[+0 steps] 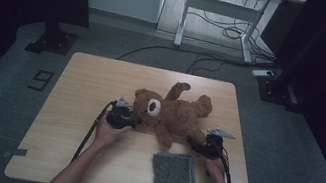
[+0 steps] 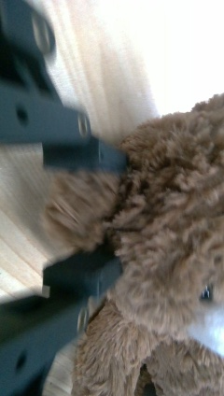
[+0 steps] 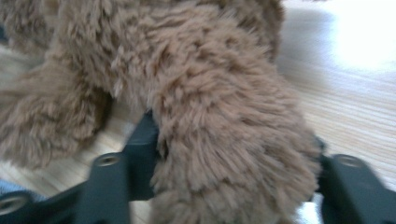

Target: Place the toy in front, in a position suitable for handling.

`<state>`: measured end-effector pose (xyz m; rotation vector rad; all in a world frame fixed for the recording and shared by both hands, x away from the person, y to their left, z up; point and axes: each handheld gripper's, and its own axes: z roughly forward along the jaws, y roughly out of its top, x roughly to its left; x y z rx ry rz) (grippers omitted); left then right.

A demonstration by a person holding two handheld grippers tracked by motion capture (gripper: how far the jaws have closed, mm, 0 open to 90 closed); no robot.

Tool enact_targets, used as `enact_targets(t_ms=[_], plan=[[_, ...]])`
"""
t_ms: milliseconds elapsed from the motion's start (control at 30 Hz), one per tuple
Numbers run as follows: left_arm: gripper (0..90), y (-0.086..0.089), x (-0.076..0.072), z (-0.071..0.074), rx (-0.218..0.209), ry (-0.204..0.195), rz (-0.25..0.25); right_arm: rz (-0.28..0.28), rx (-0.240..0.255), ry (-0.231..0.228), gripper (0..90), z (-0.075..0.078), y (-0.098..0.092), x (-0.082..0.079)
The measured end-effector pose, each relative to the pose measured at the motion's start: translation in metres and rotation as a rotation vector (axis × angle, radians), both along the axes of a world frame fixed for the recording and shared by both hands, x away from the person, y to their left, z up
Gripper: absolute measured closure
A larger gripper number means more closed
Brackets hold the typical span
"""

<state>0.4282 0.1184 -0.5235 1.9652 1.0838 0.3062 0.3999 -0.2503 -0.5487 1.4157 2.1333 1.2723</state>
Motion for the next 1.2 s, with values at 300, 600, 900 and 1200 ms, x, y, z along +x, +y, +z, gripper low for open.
enact_targets(t_ms=[300,600,900,1200], plan=[[82.4,0.014,0.002,0.032,-0.126,-0.035,0.021,-0.049,0.032,-0.086,67.8,0.028,0.001,0.004],[83.9,0.033,0.005,0.052,-0.186,-0.027,0.026,-0.023,-0.012,-0.136,68.7,0.051,0.018,0.007],[84.0,0.051,-0.011,0.087,-0.145,-0.112,0.028,0.001,0.017,-0.188,68.8,0.07,0.032,0.005],[83.9,0.086,-0.03,0.083,-0.14,-0.097,0.073,0.078,0.014,-0.208,68.7,0.079,0.065,0.0]])
